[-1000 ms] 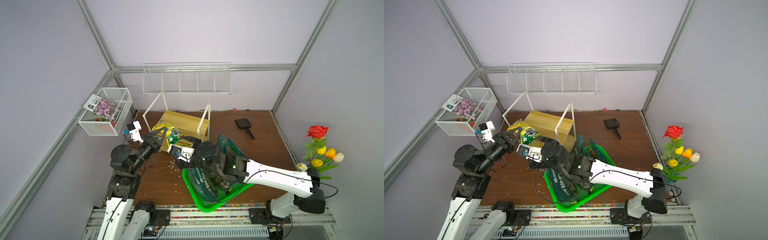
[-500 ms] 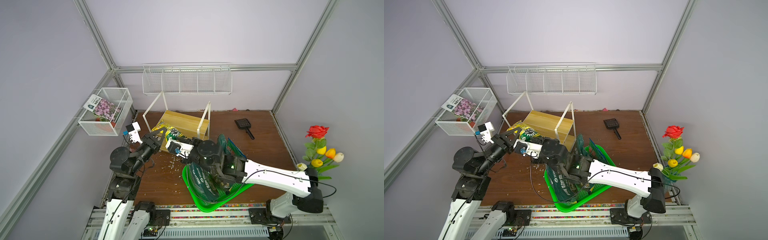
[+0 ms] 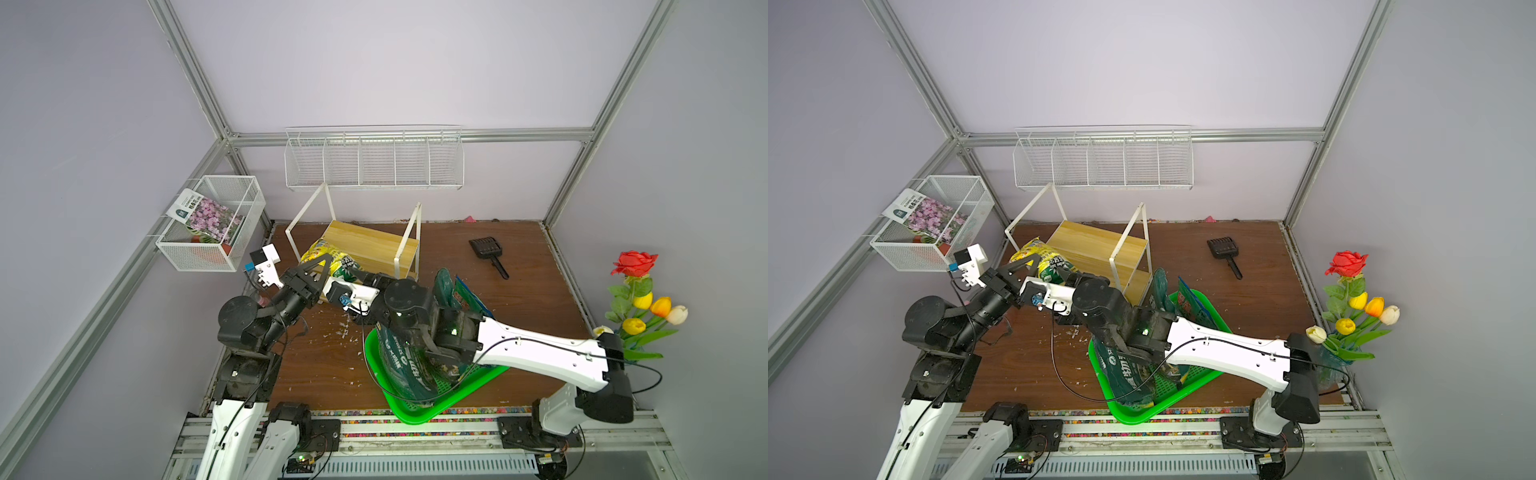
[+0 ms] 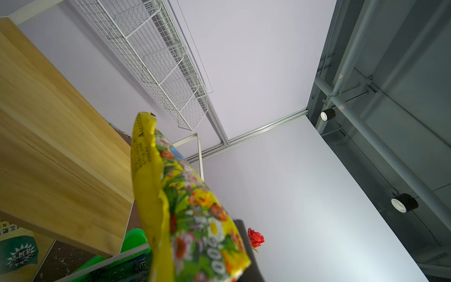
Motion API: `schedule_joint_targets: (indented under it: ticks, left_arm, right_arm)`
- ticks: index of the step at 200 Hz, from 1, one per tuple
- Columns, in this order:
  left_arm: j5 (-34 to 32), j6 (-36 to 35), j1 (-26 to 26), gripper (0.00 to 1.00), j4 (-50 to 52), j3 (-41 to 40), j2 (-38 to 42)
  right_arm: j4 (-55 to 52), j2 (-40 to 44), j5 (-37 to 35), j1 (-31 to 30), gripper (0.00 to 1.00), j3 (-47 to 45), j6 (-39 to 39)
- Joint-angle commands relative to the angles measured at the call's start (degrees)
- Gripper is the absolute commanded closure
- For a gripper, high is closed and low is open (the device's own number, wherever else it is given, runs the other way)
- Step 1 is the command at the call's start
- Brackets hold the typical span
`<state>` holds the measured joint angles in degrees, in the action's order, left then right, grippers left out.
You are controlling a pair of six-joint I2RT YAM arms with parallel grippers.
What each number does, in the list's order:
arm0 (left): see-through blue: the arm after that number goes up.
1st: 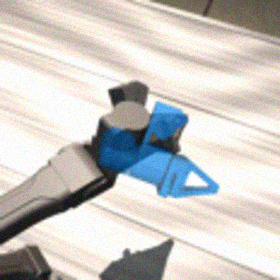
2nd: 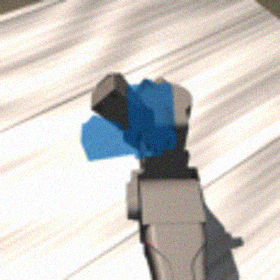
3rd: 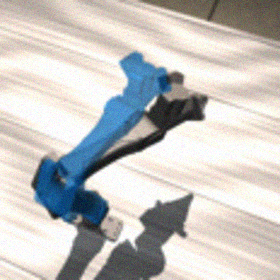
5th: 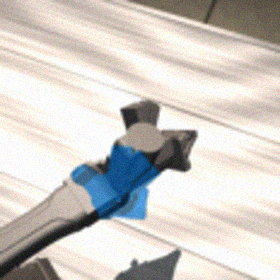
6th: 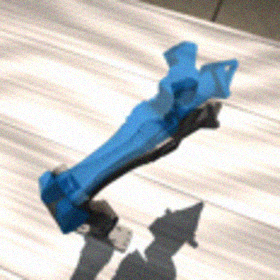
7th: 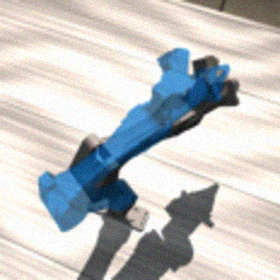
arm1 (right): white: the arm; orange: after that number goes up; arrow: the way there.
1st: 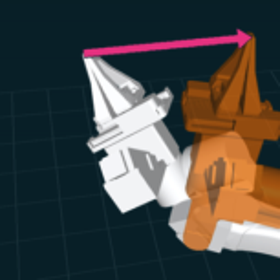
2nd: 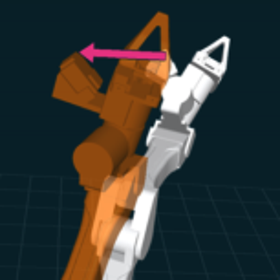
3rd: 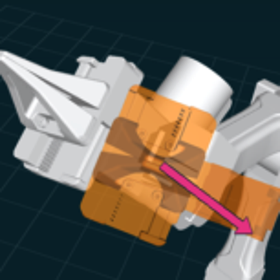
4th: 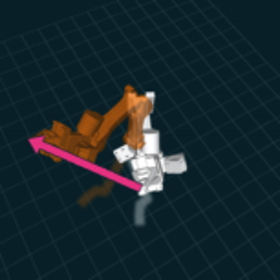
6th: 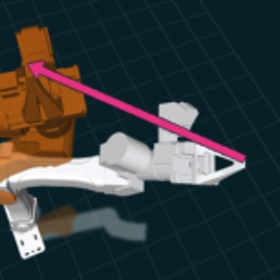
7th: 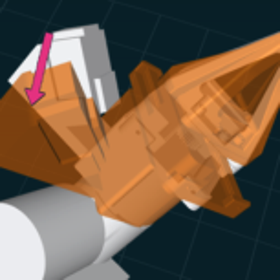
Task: Take down the fertilizer bag from the shelf
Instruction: Pick up the fertilizer bag from the shelf.
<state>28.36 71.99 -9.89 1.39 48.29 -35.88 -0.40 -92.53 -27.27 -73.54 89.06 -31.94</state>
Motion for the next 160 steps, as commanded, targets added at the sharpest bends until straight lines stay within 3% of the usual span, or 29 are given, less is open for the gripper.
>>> schedule_joint_targets:
  ticks: [1, 57, 78, 98, 106, 115, 125, 134, 160]
  left_arm:
    - [0.71, 0.26, -0.31, 1.0, -4.38, 0.08, 1.35]
    - [-0.73, 0.17, -0.31, 1.0, -4.99, -2.05, 2.03]
    - [-0.82, 0.3, -0.31, 1.0, -5.18, -2.32, 2.04]
    - [-0.68, 0.35, -0.31, 1.0, -5.33, -2.24, 2.0]
    - [-0.72, 0.35, -0.31, 0.92, -5.38, -2.24, 2.04]
    - [-0.72, 0.4, -0.3, 0.72, -5.29, -2.32, 2.04]
    - [-1.09, 0.35, -0.31, 0.4, -4.65, -2.19, 2.04]
    - [-1.66, 0.28, -0.29, 0.03, -3.81, -2.24, 2.12]
    - [-3.62, -0.59, -0.3, 0.01, -2.22, -2.41, 2.57]
  right_arm:
    - [1.17, -0.32, -1.62, -0.11, 0.64, 1.17, 0.2]
    - [1.17, 1.67, -0.36, -0.1, 0.93, 0.46, 1.57]
    - [1.36, 2.17, 0.14, -0.06, 1.0, 0.42, 1.75]
    - [1.89, 2.39, 0.61, -0.07, 1.0, 0.42, 1.88]
    - [1.9, 2.41, 0.75, -0.09, 1.0, 0.49, 1.89]
    - [1.91, 2.57, 1.15, -0.03, 1.0, 0.67, 2.05]
    - [2.12, 2.77, 1.43, -0.07, 1.0, 0.84, 2.28]
    - [2.24, 3.12, 1.71, -0.04, 1.0, 0.99, 2.54]
    - [2.68, 5.16, 1.65, -0.05, 1.0, 1.12, 2.76]
